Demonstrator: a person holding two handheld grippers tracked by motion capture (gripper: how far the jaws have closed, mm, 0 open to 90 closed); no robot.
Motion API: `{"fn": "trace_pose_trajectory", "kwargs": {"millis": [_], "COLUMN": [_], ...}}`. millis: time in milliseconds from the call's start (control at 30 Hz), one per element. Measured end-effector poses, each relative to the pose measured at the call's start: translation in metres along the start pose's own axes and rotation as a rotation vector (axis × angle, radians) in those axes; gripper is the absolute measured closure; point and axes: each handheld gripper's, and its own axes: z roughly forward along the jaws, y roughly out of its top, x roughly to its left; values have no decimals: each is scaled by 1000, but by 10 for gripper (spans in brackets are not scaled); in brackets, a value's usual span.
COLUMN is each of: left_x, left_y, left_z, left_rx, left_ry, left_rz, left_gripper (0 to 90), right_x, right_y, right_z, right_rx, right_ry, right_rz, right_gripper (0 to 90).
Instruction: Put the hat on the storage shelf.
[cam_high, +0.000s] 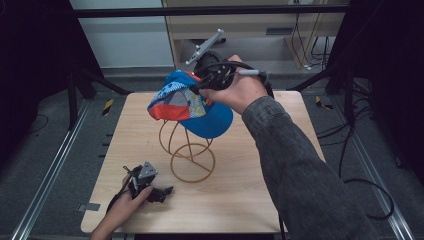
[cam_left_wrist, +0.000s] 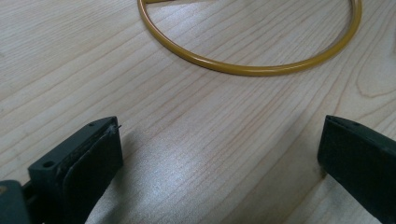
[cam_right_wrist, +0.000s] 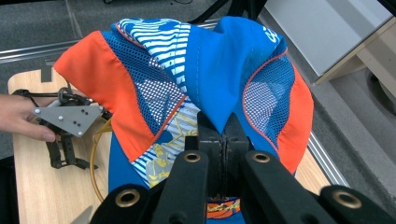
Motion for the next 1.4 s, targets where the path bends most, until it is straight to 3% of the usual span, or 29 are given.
{"fn": "trace_pose_trajectory", "kwargs": {"millis": [600, 1400], "left_x": [0, 0], "left_y": [0, 0], "left_z": [0, 0], "left_rx": [-1, 1], "left_ry": [-1, 0], "left_rz": [-1, -1], "left_gripper": [0, 0], "right_x": [7, 11], "right_y": [4, 7], "right_z": [25, 47], "right_rx": [28, 42], "right_ry": [40, 65], "right_rz": [-12, -9], "right_gripper": [897, 894]}}
